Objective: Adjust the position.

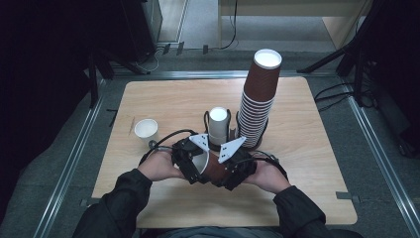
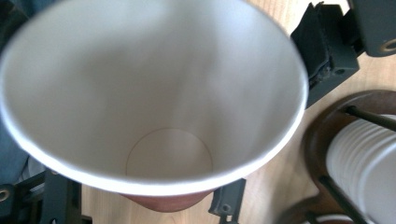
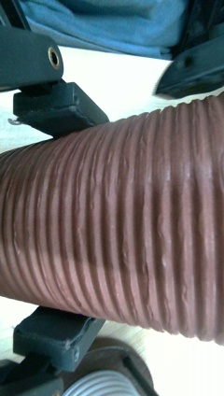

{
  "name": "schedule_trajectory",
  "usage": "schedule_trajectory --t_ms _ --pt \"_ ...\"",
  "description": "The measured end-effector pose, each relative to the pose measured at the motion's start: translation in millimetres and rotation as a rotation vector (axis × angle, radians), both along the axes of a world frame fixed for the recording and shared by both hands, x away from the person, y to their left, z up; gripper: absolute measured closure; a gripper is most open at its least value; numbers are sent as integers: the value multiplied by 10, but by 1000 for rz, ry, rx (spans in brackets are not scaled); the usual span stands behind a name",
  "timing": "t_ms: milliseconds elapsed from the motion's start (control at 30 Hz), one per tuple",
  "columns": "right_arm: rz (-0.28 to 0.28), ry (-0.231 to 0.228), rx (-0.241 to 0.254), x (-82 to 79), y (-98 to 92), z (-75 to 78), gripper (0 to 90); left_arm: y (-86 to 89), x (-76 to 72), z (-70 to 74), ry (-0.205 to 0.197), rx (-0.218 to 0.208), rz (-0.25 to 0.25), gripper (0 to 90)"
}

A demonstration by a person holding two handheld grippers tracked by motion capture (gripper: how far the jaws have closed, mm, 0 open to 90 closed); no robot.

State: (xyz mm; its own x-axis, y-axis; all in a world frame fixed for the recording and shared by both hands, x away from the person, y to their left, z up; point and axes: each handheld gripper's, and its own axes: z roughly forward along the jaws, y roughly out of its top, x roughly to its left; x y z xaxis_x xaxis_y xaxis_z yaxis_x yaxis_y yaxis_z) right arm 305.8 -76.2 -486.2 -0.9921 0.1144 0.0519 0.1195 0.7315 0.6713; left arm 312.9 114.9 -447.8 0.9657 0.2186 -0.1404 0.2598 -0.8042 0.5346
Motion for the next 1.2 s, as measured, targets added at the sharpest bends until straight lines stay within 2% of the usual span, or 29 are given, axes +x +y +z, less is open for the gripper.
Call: schedule_trajectory --t_ms 233,533,833,967,1067,1200 --pt "-22 -6 10 27 -77 37 208 136 17 2 8 -41 22 5" --pt "-50 -10 19 47 -174 86 208 314 25 18 -2 -89 53 0" --pt "-65 -10 35 62 -232 124 208 408 15 -4 -3 -137 87 0" --pt "-66 -16 41 64 -238 129 208 406 16 -16 16 -192 95 0" --pt "-65 -17 46 62 -241 135 208 382 9 -8 20 -211 103 0" --pt "-59 -10 63 62 -246 147 208 345 1 11 23 -267 114 0"
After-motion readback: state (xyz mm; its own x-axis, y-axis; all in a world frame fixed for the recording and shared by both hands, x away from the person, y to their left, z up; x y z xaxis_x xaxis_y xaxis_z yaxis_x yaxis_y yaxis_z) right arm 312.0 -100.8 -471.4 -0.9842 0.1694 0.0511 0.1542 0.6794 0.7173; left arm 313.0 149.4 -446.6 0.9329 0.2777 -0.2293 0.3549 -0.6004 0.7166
